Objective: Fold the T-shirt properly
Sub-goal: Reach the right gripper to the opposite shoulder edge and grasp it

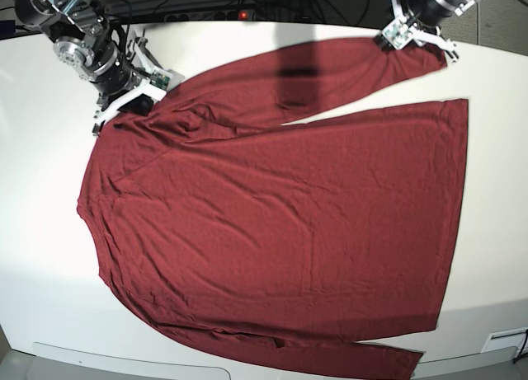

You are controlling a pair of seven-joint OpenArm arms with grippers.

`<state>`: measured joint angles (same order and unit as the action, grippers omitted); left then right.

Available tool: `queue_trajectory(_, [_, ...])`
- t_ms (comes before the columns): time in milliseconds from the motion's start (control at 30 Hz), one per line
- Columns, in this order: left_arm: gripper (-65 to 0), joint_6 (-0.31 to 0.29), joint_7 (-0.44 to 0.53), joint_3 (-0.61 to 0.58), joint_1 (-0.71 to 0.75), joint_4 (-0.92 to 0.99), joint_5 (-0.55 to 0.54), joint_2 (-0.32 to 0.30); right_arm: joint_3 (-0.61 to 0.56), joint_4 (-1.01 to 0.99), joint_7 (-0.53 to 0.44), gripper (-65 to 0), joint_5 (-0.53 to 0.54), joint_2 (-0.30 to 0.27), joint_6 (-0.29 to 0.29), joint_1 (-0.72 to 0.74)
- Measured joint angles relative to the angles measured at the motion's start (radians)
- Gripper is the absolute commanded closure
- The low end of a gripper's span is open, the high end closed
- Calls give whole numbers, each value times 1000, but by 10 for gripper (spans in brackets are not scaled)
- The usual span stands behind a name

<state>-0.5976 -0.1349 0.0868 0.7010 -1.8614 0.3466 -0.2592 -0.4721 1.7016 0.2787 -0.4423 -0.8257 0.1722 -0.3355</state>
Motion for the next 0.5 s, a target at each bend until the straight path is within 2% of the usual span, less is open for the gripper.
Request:
queue_trajectory(133, [0, 22, 19, 60, -19, -118, -34, -5, 0, 31, -3, 0, 3, 0, -49, 2])
queue_trajectory(267, [0, 77, 8, 85, -34, -137, -34, -1, 0, 32, 9, 0, 10, 0, -56, 27])
queue_trajectory(400, [0, 89, 8, 92, -89, -135, -34, -4, 0, 32, 40, 0, 106, 6, -60, 87])
queue_trajectory(500, [0, 85, -5, 92, -122, -103, -34, -4, 0, 32, 72, 0, 121, 42, -64, 138])
